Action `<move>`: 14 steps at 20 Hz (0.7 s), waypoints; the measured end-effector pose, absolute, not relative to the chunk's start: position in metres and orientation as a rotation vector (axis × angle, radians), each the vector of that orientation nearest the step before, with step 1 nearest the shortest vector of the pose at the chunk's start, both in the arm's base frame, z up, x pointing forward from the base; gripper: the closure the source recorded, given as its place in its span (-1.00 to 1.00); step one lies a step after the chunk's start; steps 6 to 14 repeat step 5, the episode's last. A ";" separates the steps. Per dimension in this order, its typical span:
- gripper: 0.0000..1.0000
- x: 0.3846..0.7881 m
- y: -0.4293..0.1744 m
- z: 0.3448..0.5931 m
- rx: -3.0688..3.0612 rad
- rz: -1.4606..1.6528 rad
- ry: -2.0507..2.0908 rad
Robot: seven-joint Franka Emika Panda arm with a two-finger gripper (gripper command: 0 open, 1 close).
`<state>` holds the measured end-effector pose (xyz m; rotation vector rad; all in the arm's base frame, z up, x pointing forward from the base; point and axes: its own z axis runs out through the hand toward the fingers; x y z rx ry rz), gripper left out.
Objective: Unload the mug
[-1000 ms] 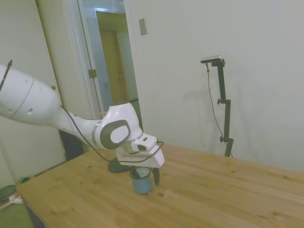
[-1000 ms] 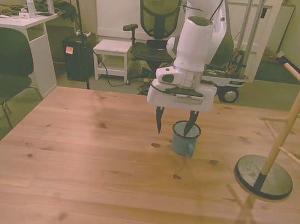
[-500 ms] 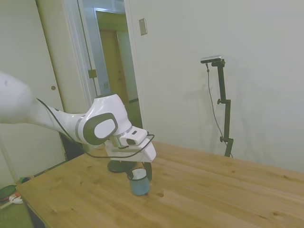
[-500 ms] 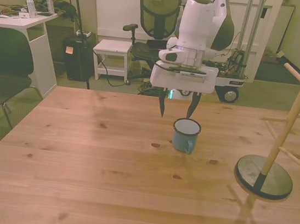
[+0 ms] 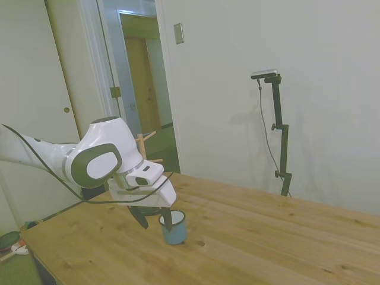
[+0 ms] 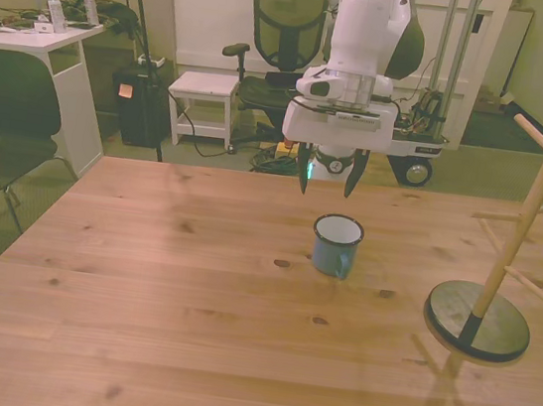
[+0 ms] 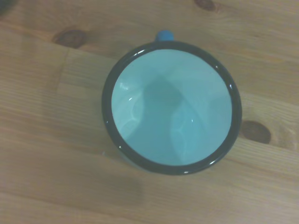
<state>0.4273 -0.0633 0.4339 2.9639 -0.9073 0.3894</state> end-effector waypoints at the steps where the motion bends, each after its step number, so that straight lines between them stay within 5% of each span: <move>1: -1.00 0.424 -0.063 0.434 2.964 0.390 -0.901; 14: -1.00 0.411 -0.062 0.434 2.963 0.402 -0.889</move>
